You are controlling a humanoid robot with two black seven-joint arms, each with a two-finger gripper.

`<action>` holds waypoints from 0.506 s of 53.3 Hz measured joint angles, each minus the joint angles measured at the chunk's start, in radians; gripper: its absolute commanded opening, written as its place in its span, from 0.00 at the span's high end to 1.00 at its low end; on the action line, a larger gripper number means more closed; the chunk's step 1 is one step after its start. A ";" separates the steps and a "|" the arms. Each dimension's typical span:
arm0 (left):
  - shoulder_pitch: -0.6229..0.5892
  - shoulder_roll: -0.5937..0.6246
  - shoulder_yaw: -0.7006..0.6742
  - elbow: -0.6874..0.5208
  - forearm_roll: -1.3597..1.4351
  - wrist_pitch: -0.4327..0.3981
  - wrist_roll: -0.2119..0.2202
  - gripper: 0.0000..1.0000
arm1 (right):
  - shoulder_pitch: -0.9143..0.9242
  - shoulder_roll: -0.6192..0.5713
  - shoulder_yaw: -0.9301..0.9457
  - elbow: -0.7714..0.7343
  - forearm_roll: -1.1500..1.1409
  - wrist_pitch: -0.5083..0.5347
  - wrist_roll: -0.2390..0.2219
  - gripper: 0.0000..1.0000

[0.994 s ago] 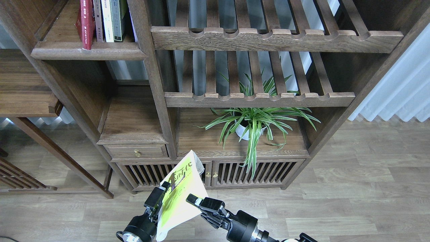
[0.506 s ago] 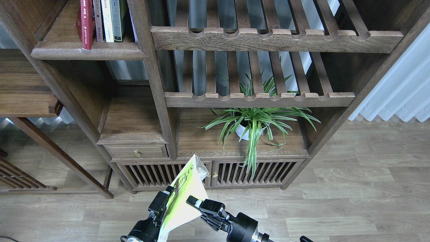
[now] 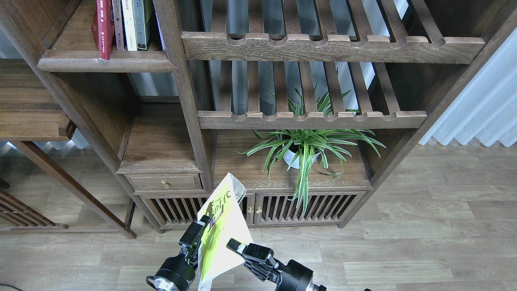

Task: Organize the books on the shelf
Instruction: 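Pass the yellow-green book from the right gripper to the left gripper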

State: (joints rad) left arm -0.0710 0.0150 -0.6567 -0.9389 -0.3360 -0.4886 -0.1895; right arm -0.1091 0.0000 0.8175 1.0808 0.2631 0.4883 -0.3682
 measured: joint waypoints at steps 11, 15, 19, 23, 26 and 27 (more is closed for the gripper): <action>0.006 0.004 -0.024 0.015 0.000 0.000 -0.007 0.93 | 0.004 0.000 0.004 -0.005 -0.001 0.000 0.001 0.92; 0.007 0.012 -0.028 0.012 -0.001 0.000 -0.008 0.94 | 0.006 0.000 0.005 -0.009 -0.002 0.000 0.002 0.92; 0.012 0.029 -0.028 0.005 -0.001 0.000 -0.008 0.94 | 0.009 0.000 0.009 -0.012 -0.004 0.000 0.003 0.92; 0.026 0.046 -0.029 -0.002 -0.001 -0.001 -0.008 0.95 | 0.015 0.000 0.025 -0.021 -0.007 0.000 0.002 0.88; 0.029 0.053 -0.029 -0.007 -0.001 -0.001 -0.007 0.95 | 0.017 0.000 0.028 -0.024 -0.007 0.000 0.002 0.88; 0.031 0.058 -0.029 -0.011 -0.001 -0.001 -0.007 0.95 | 0.019 0.000 0.030 -0.026 -0.007 0.000 0.003 0.87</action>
State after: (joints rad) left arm -0.0397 0.0726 -0.6860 -0.9495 -0.3368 -0.4899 -0.1966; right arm -0.0902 0.0005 0.8480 1.0545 0.2557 0.4882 -0.3653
